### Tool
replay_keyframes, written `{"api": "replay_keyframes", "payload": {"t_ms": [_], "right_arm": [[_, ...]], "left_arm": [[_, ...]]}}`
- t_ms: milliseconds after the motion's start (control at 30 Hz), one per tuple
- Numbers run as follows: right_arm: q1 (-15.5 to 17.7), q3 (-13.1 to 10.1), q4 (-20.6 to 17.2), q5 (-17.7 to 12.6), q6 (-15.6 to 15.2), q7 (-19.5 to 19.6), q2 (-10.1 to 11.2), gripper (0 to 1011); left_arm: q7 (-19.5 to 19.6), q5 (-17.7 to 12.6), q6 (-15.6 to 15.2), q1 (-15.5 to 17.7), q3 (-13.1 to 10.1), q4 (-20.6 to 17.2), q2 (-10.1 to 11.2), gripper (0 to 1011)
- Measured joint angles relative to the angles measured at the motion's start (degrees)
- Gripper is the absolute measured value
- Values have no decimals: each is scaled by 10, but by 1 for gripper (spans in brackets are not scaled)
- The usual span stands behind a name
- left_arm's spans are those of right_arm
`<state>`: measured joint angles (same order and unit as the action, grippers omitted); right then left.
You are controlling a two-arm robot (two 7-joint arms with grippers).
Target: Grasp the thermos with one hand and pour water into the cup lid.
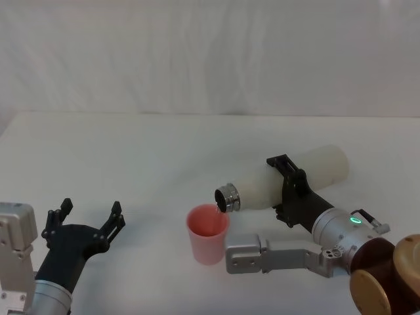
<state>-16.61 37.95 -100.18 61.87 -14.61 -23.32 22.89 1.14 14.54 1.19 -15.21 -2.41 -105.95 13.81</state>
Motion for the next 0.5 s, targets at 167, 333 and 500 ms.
{"api": "replay_keyframes", "payload": {"t_ms": [167,333,500], "right_arm": [[0,0,0,0,0,0,0,957],[-1,-1,2,1,0,0,-1,957],[-1,-1,2,1,0,0,-1,957]], "left_arm": [[0,0,0,0,0,0,0,1001],[0,0,0,0,0,0,0,1001],[0,0,0,0,0,0,0,1001]]}}
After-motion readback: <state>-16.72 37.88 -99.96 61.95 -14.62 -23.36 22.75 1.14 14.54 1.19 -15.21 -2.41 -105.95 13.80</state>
